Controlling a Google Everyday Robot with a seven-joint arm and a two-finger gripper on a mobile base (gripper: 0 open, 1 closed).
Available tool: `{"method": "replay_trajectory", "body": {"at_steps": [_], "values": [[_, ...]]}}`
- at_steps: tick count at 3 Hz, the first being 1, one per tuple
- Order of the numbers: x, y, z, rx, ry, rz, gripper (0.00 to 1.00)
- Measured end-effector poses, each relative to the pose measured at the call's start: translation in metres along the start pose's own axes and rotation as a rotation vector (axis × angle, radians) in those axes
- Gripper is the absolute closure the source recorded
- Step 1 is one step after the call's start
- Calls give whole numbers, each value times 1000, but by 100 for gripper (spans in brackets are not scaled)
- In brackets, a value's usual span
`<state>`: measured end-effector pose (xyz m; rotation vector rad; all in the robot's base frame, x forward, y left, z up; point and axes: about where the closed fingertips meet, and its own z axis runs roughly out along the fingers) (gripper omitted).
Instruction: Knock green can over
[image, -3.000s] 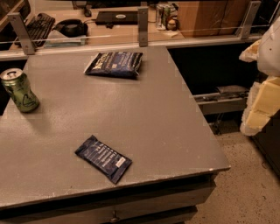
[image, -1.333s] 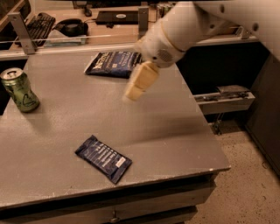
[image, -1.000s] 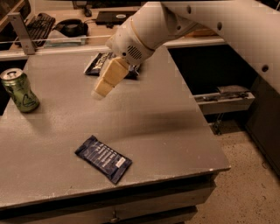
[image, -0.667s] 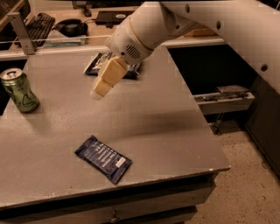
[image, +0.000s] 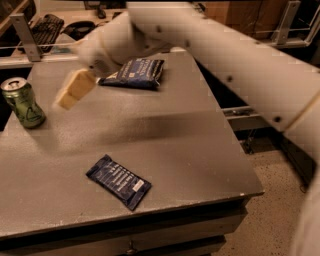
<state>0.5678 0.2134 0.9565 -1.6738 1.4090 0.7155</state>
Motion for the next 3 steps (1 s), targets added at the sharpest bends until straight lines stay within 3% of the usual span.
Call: {"method": "replay_trajectory", "body": {"at_steps": [1, 2, 3], "values": [[-33, -3, 67, -57, -121, -43, 0], [-38, 3, 112, -104, -170, -44, 0], [-33, 9, 134, -130, -188, -30, 0]]}}
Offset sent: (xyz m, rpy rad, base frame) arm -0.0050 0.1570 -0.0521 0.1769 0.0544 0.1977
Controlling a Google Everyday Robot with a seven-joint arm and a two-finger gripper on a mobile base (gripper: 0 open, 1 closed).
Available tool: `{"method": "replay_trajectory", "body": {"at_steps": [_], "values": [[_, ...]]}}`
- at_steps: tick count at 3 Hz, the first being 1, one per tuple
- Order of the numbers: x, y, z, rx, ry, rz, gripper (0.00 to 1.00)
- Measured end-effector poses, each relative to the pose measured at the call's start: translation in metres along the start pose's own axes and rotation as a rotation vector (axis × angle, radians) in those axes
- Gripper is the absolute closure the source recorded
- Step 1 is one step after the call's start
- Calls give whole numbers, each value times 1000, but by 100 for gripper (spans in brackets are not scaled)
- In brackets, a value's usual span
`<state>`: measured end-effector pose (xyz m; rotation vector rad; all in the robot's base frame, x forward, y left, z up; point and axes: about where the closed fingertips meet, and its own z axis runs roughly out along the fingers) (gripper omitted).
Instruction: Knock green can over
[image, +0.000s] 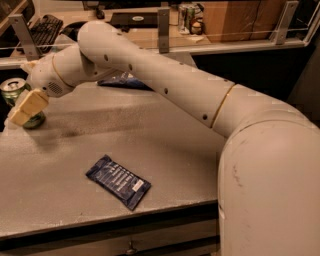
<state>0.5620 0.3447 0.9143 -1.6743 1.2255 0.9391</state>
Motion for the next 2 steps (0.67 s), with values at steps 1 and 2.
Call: {"method": "replay_trajectory", "body": {"at_steps": [1, 2], "values": [[8, 3, 9, -1, -12, 19, 17], [11, 3, 13, 7, -22, 27, 39]]}}
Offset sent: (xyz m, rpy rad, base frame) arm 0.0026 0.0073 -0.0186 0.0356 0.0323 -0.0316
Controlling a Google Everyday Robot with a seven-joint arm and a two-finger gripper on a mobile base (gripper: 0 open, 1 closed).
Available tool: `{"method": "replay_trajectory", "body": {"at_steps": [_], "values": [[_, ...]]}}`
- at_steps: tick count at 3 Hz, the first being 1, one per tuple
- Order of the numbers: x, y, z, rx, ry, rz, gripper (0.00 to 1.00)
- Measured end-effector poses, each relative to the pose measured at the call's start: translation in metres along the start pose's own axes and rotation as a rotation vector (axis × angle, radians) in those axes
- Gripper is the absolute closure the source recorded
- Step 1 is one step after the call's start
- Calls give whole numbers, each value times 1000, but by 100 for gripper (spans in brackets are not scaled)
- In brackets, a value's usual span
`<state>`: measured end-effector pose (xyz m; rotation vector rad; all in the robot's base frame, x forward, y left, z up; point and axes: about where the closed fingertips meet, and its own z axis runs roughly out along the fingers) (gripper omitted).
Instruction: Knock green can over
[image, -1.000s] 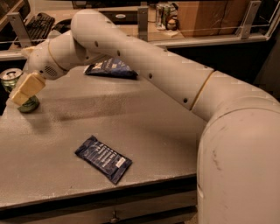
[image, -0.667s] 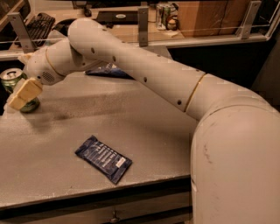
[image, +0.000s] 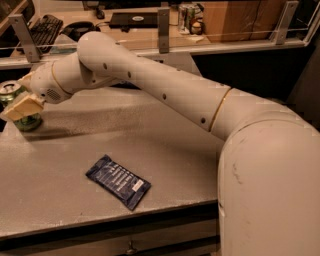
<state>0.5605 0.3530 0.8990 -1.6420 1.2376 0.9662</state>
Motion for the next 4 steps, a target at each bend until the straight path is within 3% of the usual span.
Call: {"method": "replay_trajectory", "body": {"at_steps": [1, 2, 3, 4], "values": [[4, -5, -17, 43, 9, 21, 64], [2, -18, -76, 114, 86, 17, 87], [19, -9, -138, 135, 232, 54, 100], [45, 12, -186, 106, 408, 116, 100]]}}
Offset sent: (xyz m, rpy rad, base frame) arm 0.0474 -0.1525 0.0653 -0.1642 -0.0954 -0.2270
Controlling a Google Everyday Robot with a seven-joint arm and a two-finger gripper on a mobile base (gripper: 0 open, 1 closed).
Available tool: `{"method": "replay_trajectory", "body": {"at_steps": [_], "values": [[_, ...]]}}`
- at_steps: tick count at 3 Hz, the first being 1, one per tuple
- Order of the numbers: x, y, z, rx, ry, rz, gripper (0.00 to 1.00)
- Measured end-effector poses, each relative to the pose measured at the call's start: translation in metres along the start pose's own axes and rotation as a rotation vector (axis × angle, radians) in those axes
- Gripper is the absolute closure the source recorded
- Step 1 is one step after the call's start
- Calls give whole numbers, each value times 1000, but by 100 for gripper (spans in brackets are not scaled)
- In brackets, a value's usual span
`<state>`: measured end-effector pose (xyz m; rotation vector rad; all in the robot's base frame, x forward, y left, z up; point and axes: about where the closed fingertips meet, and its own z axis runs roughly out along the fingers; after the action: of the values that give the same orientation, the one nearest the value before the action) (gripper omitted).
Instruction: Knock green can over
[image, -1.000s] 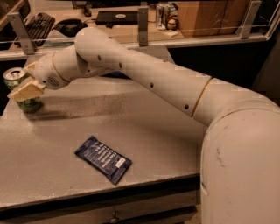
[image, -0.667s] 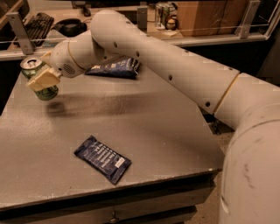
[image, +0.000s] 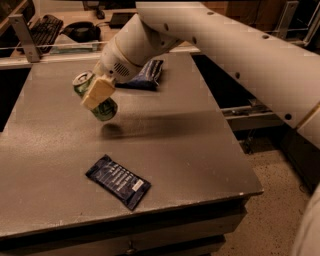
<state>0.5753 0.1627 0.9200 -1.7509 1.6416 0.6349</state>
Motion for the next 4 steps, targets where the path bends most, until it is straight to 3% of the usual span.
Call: {"method": "replay_trajectory", "body": {"at_steps": [1, 2, 4], "values": [[35, 12, -28, -37, 166, 25, 100], [49, 18, -31, -82, 266, 18, 84], [45, 29, 10, -177, 313, -29, 38]]}}
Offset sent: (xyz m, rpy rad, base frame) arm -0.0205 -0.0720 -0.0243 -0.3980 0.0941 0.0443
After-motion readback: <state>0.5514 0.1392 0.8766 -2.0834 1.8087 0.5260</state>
